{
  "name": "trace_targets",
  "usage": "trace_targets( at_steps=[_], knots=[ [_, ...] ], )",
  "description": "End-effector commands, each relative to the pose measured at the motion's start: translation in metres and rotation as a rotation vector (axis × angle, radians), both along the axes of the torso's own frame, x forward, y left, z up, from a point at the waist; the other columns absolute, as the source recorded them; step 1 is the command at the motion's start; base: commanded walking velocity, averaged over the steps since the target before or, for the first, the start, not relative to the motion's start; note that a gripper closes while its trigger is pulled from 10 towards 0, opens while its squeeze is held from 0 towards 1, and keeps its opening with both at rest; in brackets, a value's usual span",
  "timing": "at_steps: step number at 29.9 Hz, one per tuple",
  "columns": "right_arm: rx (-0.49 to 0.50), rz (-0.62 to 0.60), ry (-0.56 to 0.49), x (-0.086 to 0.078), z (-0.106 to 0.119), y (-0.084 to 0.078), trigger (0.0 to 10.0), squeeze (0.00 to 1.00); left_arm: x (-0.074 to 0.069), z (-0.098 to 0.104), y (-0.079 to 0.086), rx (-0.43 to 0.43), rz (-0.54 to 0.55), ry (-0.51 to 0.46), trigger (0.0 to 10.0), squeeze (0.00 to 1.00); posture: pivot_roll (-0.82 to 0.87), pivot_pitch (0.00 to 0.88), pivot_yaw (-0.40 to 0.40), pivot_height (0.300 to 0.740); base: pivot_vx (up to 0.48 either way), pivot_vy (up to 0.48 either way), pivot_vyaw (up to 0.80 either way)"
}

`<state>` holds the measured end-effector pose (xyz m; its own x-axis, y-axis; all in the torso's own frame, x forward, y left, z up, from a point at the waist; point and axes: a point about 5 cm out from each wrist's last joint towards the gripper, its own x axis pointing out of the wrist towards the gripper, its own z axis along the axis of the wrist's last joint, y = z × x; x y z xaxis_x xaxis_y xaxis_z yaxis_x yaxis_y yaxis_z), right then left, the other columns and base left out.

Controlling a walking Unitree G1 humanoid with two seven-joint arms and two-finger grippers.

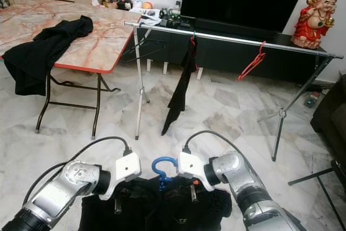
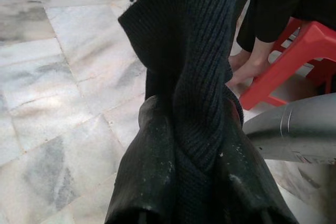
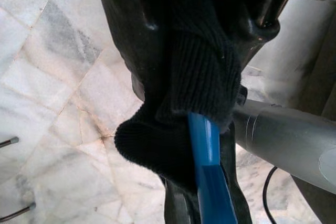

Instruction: Hang hanger

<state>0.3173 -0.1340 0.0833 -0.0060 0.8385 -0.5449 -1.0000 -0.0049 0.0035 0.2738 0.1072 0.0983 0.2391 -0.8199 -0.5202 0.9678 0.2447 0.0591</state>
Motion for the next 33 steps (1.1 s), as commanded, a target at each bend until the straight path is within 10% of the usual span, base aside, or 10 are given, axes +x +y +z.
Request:
trace_targets(
  at_steps=[1, 14, 27, 29, 30, 31, 32, 33],
  knots=[
    [0.009, 0.035, -0.026, 0.004, 0.011, 0.003, 10.0, 1.00, 0.006, 0.004, 0.002, 0.002, 0.042, -0.034, 0.0, 0.00, 0.17, 0.000, -0.155, 0.740, 0.000, 0.000, 0.00],
    [-0.090, 0.055, -0.039, 0.003, 0.011, -0.016, 10.0, 1.00, 0.016, -0.007, 0.017, 0.083, 0.153, -0.103, 0.0, 0.00, 0.15, 0.000, -0.156, 0.740, 0.000, 0.000, 0.00],
    [0.128, -0.255, -0.152, 0.020, 0.031, -0.035, 10.0, 1.00, 0.016, -0.033, 0.036, 0.074, 0.384, -0.165, 0.0, 0.00, 0.14, 0.000, -0.144, 0.740, 0.000, 0.000, 0.00],
    [0.147, -0.374, -0.184, 0.022, 0.026, -0.040, 10.0, 0.10, 0.022, -0.034, 0.041, 0.061, 0.494, -0.208, 0.0, 0.00, 0.14, 0.000, -0.140, 0.740, 0.000, 0.000, 0.00],
    [0.153, -0.448, -0.193, 0.023, 0.021, -0.042, 10.0, 0.00, 0.025, -0.035, 0.044, 0.053, 0.553, -0.217, 0.8, 0.00, 0.14, 0.000, -0.140, 0.740, 0.000, 0.000, 0.00],
    [0.148, -0.534, -0.216, 0.023, 0.015, -0.045, 10.0, 0.00, 0.026, -0.036, 0.045, 0.036, 0.592, -0.224, 7.3, 0.00, 0.14, 0.000, -0.137, 0.740, 0.000, 0.000, 0.00],
    [0.137, -0.624, -0.218, 0.023, 0.008, -0.048, 10.0, 0.00, 0.027, -0.036, 0.045, 0.020, 0.609, -0.234, 10.0, 0.00, 0.14, 0.000, -0.130, 0.740, 0.000, 0.000, 0.00],
    [0.123, -0.741, -0.209, 0.022, -0.002, -0.052, 10.0, 0.00, 0.026, -0.036, 0.045, 0.011, 0.622, -0.244, 10.0, 0.00, 0.14, 0.000, -0.129, 0.740, 0.000, 0.000, 0.00]
  ],
)
